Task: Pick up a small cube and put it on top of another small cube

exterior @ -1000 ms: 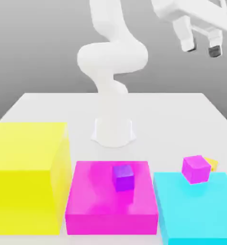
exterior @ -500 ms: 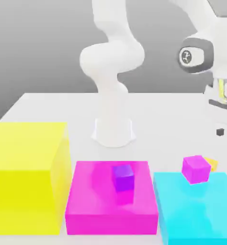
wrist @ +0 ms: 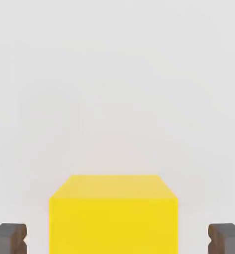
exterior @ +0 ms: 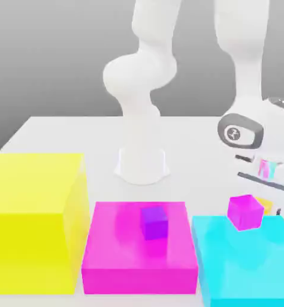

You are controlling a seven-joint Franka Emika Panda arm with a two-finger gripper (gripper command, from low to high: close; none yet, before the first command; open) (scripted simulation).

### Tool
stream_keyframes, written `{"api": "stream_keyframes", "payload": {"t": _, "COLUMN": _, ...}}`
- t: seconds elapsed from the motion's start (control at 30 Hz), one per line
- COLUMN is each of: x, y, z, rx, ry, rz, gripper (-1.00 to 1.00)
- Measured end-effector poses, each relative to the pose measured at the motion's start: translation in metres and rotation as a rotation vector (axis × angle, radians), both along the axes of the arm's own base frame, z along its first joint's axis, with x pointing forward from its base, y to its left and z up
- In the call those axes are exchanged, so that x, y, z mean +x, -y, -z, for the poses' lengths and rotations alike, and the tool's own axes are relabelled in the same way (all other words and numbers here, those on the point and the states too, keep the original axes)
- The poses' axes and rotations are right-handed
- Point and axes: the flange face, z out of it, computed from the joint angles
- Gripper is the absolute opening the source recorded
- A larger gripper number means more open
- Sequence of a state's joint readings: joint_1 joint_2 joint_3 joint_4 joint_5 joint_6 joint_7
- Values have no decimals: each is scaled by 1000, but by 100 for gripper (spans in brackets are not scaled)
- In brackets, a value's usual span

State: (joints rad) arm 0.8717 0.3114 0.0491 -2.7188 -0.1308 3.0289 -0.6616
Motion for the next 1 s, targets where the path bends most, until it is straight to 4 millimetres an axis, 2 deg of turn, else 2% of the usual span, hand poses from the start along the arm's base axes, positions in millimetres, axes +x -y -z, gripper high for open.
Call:
{"api": "stream_keyframes", "payload": {"t": 0.17, "x": 0, "y": 0, "z": 0, "rx": -2, "ry": 0, "rz": 0, "gripper": -100}}
{"api": "stream_keyframes", "payload": {"t": 0.4, "x": 0, "y": -3, "z": -59, "rx": -10, "ry": 0, "rz": 0, "gripper": -100}}
{"api": "stream_keyframes", "payload": {"t": 0.5, "x": 23, "y": -1, "z": -81, "rx": -52, "ry": 19, "rz": 83, "gripper": -100}}
{"api": "stream_keyframes", "payload": {"t": 0.63, "x": 63, "y": 13, "z": -116, "rx": -123, "ry": 69, "rz": 230, "gripper": -100}}
{"api": "stream_keyframes", "payload": {"t": 0.7, "x": 94, "y": 51, "z": -132, "rx": -127, "ry": 73, "rz": 349, "gripper": -100}}
{"api": "stream_keyframes", "payload": {"t": 0.8, "x": 122, "y": 107, "z": -152, "rx": -113, "ry": 64, "rz": 489, "gripper": -100}}
{"api": "stream_keyframes", "payload": {"t": 0.9, "x": 141, "y": 172, "z": -170, "rx": -88, "ry": 46, "rz": 644, "gripper": -100}}
{"api": "stream_keyframes", "payload": {"t": 1.0, "x": 147, "y": 238, "z": -184, "rx": -54, "ry": 22, "rz": 797, "gripper": -100}}
